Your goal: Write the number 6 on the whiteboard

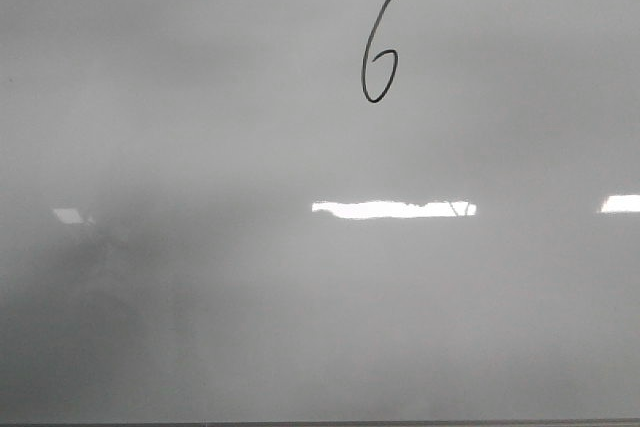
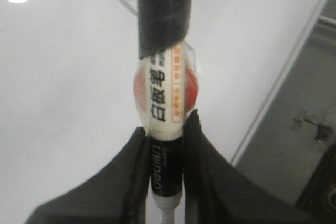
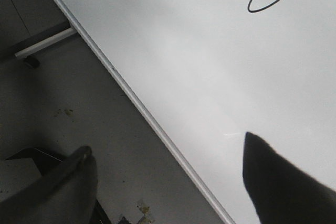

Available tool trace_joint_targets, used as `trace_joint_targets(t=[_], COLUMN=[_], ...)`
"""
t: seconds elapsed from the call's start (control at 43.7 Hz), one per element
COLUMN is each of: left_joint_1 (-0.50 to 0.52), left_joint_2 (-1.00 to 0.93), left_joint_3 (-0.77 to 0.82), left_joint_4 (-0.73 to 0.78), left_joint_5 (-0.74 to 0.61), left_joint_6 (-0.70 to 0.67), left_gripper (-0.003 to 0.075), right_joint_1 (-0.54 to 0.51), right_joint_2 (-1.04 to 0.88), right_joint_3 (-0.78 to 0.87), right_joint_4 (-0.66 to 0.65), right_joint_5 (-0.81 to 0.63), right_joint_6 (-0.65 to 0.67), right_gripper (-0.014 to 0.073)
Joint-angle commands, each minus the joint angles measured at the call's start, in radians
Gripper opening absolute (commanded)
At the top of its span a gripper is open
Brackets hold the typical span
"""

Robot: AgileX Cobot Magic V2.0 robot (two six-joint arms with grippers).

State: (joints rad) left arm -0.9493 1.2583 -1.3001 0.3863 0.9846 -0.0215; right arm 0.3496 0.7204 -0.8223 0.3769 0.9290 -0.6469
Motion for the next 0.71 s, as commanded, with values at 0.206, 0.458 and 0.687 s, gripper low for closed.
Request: trace_joint_targets(t=[0.206,0.458,0.687], left_joint_1=[0.163,0.578,0.88], left_joint_2=[-0.293,-0.348,-0.335], left_joint_3=[0.146,0.308,0.5], left_joint_4=[0.16,-0.058,-0.386], left_joint_5=[-0.029,-0.155,-0.521], left_joint_6=[-0.254,-0.125,0.021], left_gripper=[0.0048,0.0048,0.0048], right_joint_1=[-0.006,-0.006,-0.006], right_joint_2=[-0.004,-0.004,-0.004], right_joint_3=[-0.033,-0.033,-0.033], right_joint_4=[0.014,0.015,0.018], right_joint_5=[-0.047,-0.047,-0.047], right_joint_6=[0.003,0.003,0.003], right_gripper=[0.0591,0.0591,0.0591])
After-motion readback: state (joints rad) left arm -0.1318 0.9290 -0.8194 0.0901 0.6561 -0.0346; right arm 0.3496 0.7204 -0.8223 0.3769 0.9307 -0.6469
